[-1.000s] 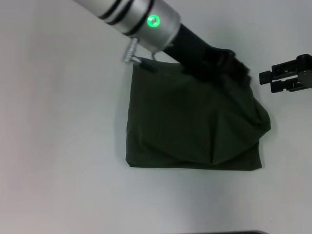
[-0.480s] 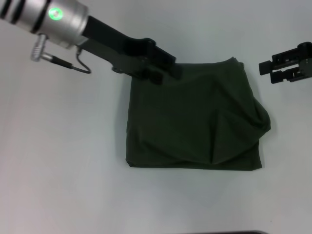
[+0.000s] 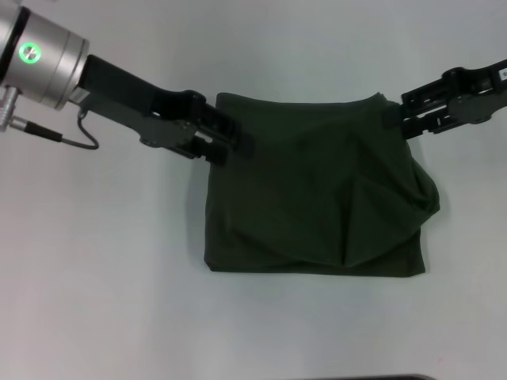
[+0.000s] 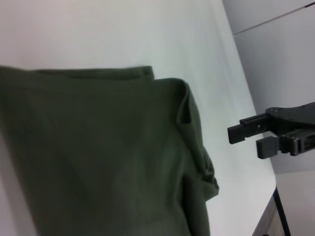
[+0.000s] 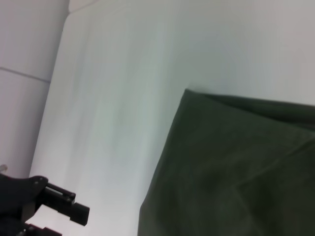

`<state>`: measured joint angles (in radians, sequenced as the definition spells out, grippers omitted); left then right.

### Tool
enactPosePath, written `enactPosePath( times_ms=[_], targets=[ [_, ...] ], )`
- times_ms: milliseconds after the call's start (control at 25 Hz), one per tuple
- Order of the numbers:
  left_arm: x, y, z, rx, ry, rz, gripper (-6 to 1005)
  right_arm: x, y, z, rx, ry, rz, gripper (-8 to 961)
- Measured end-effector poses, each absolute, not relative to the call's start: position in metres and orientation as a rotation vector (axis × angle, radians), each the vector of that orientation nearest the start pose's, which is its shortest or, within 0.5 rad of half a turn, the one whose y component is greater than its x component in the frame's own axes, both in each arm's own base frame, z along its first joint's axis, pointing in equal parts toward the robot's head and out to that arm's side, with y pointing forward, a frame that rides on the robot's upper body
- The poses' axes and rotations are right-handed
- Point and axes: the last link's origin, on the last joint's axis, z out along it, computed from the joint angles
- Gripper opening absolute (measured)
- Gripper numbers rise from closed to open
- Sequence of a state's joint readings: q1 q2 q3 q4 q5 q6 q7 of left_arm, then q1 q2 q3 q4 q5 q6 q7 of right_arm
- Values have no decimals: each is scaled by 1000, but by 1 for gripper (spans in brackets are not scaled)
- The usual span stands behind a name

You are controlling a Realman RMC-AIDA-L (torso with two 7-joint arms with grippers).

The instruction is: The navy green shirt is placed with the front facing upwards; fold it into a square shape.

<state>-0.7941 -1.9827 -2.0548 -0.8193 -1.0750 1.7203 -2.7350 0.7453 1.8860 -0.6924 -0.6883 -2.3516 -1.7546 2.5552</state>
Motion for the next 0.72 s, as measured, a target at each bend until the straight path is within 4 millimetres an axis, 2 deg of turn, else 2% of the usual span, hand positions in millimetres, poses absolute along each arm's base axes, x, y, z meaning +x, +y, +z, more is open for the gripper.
enactPosePath(
  times_ms=[320, 720],
  targets=[
    [-179, 361, 17, -2631, -1947, -112, 567, 234, 363, 47, -2497, 1966, 152, 644],
    [-202, 364, 51, -2524, -1969, -328, 568, 236, 363, 17, -2469, 1986, 119, 646]
  ],
)
